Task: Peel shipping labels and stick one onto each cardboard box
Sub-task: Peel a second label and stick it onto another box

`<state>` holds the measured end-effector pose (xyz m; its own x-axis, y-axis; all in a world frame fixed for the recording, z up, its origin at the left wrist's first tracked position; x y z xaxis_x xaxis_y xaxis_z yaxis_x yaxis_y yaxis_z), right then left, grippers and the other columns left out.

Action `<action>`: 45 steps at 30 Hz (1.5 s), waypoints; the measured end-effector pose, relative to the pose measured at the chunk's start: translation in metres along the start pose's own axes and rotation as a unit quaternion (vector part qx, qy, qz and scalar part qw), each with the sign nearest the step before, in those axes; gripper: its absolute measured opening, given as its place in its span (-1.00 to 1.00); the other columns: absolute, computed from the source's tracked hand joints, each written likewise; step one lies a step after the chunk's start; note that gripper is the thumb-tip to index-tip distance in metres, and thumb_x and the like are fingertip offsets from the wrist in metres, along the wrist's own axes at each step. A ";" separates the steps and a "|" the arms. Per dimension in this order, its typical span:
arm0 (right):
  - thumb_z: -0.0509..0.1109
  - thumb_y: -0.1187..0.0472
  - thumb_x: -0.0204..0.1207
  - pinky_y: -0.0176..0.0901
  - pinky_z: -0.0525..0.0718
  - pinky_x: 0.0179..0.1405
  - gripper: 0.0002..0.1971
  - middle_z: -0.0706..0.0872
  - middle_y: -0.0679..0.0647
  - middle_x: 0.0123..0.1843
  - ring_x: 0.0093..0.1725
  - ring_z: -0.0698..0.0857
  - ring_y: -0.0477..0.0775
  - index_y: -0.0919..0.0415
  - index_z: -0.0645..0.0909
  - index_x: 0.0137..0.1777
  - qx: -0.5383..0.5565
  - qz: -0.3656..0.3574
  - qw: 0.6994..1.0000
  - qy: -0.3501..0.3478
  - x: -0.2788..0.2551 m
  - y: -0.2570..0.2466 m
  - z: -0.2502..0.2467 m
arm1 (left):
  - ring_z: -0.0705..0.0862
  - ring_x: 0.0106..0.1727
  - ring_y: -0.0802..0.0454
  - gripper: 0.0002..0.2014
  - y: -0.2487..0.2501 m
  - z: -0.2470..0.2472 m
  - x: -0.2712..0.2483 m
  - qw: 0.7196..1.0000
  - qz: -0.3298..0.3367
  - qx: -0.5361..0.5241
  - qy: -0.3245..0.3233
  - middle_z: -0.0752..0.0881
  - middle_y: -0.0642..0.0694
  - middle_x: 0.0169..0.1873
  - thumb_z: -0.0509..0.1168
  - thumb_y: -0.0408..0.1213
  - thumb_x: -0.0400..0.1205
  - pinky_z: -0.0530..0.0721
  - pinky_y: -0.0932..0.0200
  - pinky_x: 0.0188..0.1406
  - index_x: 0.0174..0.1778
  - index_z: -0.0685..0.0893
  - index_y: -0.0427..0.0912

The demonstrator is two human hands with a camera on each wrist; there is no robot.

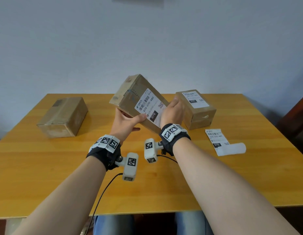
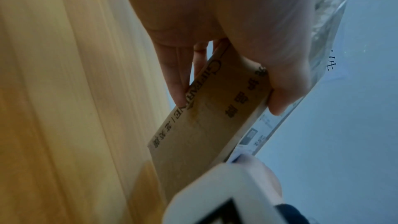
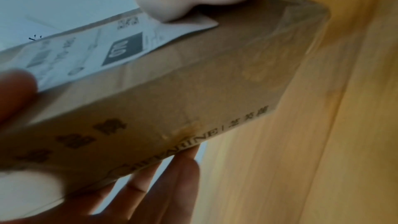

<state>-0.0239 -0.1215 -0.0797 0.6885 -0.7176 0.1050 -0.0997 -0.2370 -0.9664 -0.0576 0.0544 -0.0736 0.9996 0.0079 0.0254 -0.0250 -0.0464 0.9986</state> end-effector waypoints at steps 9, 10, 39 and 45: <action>-0.05 -0.03 0.89 0.06 0.71 0.06 -0.54 0.76 0.08 0.04 0.08 0.76 0.19 0.24 0.61 0.29 0.019 0.001 1.000 -0.004 0.003 0.005 -0.013 | 0.83 0.16 -0.07 -0.30 -0.001 -0.009 0.001 1.000 -0.001 0.021 -0.016 0.72 -0.01 0.25 0.63 -0.28 0.51 0.87 -0.04 -0.21 0.42 0.33 0.01; -0.05 -0.01 0.89 0.00 0.66 0.01 -0.55 0.73 0.06 0.01 0.06 0.75 0.18 0.26 0.60 0.28 0.021 0.007 1.000 -0.006 0.004 0.006 -0.014 | 0.83 0.15 -0.07 -0.29 -0.002 -0.009 0.001 1.000 -0.003 0.022 -0.018 0.72 0.00 0.24 0.65 -0.25 0.50 0.87 -0.03 -0.23 0.41 0.33 0.02; 0.16 -0.34 0.71 0.44 0.74 0.19 -0.48 0.77 0.13 0.07 0.07 0.74 0.25 0.07 0.48 0.36 0.141 0.256 0.940 -0.176 -0.004 0.003 -0.006 | 0.65 0.41 -0.08 -0.01 -0.026 -0.012 0.011 0.990 -0.078 -0.074 0.087 0.56 -0.05 0.43 0.57 0.20 0.47 0.78 -0.15 0.20 0.66 0.12 0.08; 0.19 -0.43 0.55 0.13 0.83 0.02 -0.33 0.82 0.13 0.09 -0.02 0.83 0.16 0.17 0.59 0.27 0.114 0.175 0.968 -0.137 0.014 -0.003 0.003 | 0.70 0.37 -0.04 0.01 -0.023 -0.017 0.027 0.991 -0.088 -0.060 0.080 0.61 -0.03 0.42 0.66 -0.03 0.41 0.79 -0.20 0.20 0.69 0.17 0.15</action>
<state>-0.0113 -0.1288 -0.0760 0.8095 -0.5188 -0.2750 -0.2220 0.1632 -0.9613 -0.0306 0.0725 -0.0948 0.9746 0.1639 -0.1526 0.1395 0.0891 0.9862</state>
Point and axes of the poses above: each hand's wrist, its own x-axis towards the middle knuckle, its own z-axis out of the palm, y = z × x, the point moved 3 cm from there along x, towards the middle knuckle
